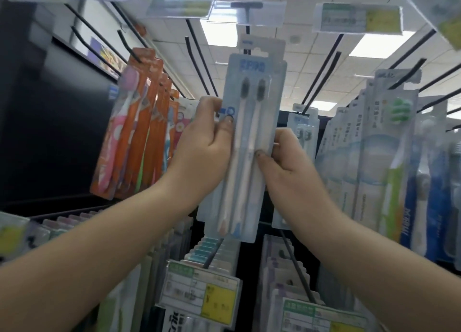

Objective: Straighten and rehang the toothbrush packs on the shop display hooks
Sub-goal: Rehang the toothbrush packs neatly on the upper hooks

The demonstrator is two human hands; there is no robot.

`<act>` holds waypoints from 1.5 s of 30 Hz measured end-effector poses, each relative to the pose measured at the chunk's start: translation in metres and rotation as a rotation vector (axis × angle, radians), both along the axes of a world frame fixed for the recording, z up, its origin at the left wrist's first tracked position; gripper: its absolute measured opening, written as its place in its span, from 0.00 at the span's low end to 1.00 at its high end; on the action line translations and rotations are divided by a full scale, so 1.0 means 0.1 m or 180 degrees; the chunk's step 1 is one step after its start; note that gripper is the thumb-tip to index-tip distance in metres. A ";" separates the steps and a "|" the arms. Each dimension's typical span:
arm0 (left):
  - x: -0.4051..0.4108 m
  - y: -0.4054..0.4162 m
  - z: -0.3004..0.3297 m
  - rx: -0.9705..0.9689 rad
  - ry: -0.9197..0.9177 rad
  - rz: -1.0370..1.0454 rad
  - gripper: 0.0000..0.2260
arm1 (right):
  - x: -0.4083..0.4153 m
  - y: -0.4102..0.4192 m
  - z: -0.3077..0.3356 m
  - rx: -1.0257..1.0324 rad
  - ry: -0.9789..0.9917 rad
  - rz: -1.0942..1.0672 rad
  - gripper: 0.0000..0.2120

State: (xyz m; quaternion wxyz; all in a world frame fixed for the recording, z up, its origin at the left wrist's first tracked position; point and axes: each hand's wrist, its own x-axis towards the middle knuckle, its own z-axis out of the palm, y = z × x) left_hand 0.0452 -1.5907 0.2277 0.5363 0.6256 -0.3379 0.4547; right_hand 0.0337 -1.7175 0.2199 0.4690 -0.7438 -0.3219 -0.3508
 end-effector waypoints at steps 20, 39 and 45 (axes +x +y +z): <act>0.09 0.16 0.20 -0.0054 0.0092 0.0127 0.05 | 0.12 0.15 0.21 0.0278 0.0233 0.0165 0.04; 0.47 0.14 0.24 0.0302 0.0706 0.0696 0.03 | 0.56 0.13 0.21 0.0139 0.0605 -0.0210 0.06; 0.49 0.15 0.24 0.0322 0.0686 0.0790 0.04 | 0.51 0.09 0.28 0.0267 0.0960 -0.0267 0.06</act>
